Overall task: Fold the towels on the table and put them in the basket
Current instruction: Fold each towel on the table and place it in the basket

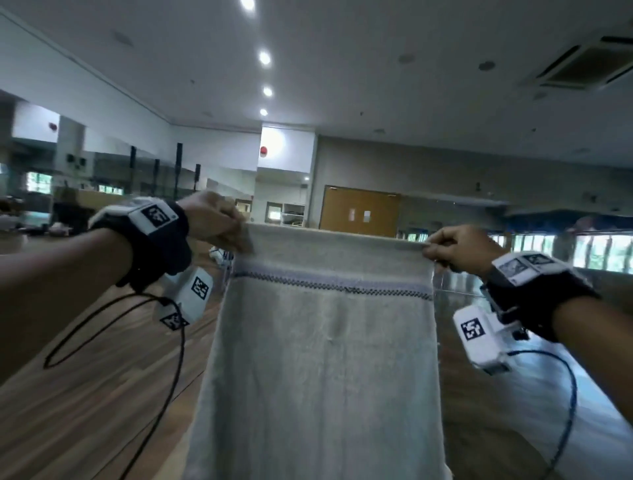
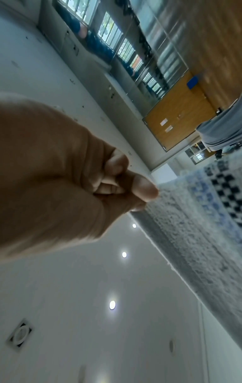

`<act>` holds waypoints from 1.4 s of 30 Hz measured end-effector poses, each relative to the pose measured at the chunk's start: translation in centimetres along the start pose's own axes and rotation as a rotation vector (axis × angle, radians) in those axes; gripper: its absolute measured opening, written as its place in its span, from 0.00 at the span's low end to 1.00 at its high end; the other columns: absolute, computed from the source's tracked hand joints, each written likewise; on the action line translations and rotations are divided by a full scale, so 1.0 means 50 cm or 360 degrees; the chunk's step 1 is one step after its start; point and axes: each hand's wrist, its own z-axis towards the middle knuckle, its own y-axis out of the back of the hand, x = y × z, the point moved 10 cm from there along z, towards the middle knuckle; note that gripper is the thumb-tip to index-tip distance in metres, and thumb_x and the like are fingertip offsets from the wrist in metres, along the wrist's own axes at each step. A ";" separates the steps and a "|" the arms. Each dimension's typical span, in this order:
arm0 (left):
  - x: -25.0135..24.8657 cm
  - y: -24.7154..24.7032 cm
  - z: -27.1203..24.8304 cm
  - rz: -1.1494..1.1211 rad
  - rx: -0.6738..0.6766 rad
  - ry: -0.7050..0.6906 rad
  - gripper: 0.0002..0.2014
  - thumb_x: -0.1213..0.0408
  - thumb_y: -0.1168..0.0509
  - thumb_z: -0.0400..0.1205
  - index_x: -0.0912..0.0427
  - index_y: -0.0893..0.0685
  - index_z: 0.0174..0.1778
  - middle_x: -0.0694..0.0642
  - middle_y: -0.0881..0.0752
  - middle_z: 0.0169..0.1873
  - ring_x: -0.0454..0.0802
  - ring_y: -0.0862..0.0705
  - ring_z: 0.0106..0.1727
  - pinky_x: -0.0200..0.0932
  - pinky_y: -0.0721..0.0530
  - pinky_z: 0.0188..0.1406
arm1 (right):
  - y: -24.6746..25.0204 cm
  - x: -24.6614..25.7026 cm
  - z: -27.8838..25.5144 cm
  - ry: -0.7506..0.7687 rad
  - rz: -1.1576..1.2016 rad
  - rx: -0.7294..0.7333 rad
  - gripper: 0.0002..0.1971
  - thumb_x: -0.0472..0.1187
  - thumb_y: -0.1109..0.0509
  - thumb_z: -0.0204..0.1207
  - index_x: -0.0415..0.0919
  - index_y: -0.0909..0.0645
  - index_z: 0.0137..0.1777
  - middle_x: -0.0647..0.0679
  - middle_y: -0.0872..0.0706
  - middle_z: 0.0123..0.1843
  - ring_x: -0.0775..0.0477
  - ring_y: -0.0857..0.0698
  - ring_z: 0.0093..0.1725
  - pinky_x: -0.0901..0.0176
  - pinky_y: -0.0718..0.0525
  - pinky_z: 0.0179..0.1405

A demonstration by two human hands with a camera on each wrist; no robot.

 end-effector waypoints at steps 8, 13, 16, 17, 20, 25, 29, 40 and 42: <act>0.063 0.030 0.002 -0.0206 -0.0518 -0.0154 0.07 0.75 0.30 0.75 0.68 0.14 0.49 0.62 0.15 0.44 0.55 0.17 0.44 0.30 0.15 0.32 | -0.099 0.009 0.037 0.0000 0.0322 -0.0140 0.05 0.34 0.29 0.75 0.42 0.19 0.40 0.39 0.10 0.45 0.47 0.11 0.39 0.57 0.11 0.42; 0.016 0.089 -0.013 -0.0144 -0.0807 -0.0309 0.11 0.66 0.30 0.77 0.64 0.16 0.54 0.63 0.13 0.52 0.58 0.14 0.52 0.52 0.11 0.50 | -0.061 0.033 0.053 0.0063 0.0350 -0.0440 0.03 0.38 0.28 0.75 0.41 0.18 0.46 0.40 0.11 0.46 0.39 0.11 0.45 0.39 0.12 0.49; 0.028 0.088 -0.018 -0.0174 -0.0805 -0.0314 0.10 0.64 0.33 0.79 0.62 0.16 0.54 0.59 0.13 0.48 0.53 0.14 0.45 0.44 0.10 0.41 | -0.080 0.029 0.049 0.0044 0.0499 -0.0394 0.04 0.36 0.29 0.75 0.37 0.18 0.48 0.38 0.11 0.45 0.42 0.10 0.42 0.43 0.11 0.45; 0.041 0.084 -0.018 -0.0159 -0.0783 -0.0303 0.09 0.64 0.33 0.79 0.63 0.16 0.53 0.58 0.13 0.45 0.51 0.14 0.41 0.40 0.11 0.37 | -0.091 0.030 0.043 0.0064 0.0497 -0.0357 0.04 0.34 0.30 0.75 0.36 0.19 0.48 0.39 0.11 0.43 0.46 0.10 0.38 0.49 0.10 0.41; 0.105 0.049 -0.021 -0.0225 -0.0566 -0.0156 0.08 0.65 0.33 0.79 0.65 0.15 0.50 0.55 0.16 0.36 0.46 0.21 0.30 0.35 0.19 0.23 | -0.132 0.028 0.024 0.0146 0.0418 -0.0230 0.02 0.32 0.31 0.74 0.36 0.19 0.46 0.44 0.13 0.35 0.50 0.14 0.29 0.66 0.18 0.25; 0.190 -0.011 -0.036 -0.0209 -0.0282 -0.0025 0.08 0.64 0.31 0.78 0.62 0.14 0.49 0.50 0.18 0.31 0.44 0.24 0.29 0.28 0.24 0.20 | -0.195 -0.017 -0.002 0.0133 0.0341 -0.0109 0.03 0.34 0.31 0.74 0.38 0.17 0.46 0.47 0.17 0.33 0.53 0.20 0.26 0.71 0.23 0.22; 0.237 -0.068 -0.048 -0.0249 -0.0166 0.0070 0.06 0.64 0.33 0.79 0.62 0.14 0.48 0.53 0.19 0.33 0.45 0.26 0.29 0.35 0.26 0.24 | -0.253 -0.055 -0.017 0.0065 0.0407 -0.0053 0.02 0.33 0.32 0.74 0.38 0.18 0.42 0.47 0.19 0.32 0.53 0.22 0.26 0.66 0.23 0.23; 0.435 -0.350 -0.114 0.0351 0.0322 -0.0093 0.07 0.61 0.34 0.81 0.61 0.16 0.45 0.52 0.19 0.35 0.50 0.23 0.37 0.40 0.31 0.33 | -0.526 -0.312 -0.170 -0.0239 0.0265 0.0191 0.02 0.35 0.30 0.75 0.40 0.18 0.46 0.45 0.17 0.34 0.53 0.17 0.31 0.57 0.16 0.32; 0.511 -0.442 -0.156 0.0450 0.0470 -0.0058 0.07 0.63 0.34 0.80 0.64 0.16 0.47 0.55 0.19 0.39 0.52 0.23 0.40 0.39 0.34 0.36 | -0.607 -0.363 -0.231 -0.0222 0.0018 0.0350 0.03 0.36 0.29 0.74 0.44 0.20 0.42 0.44 0.15 0.35 0.44 0.16 0.36 0.52 0.18 0.39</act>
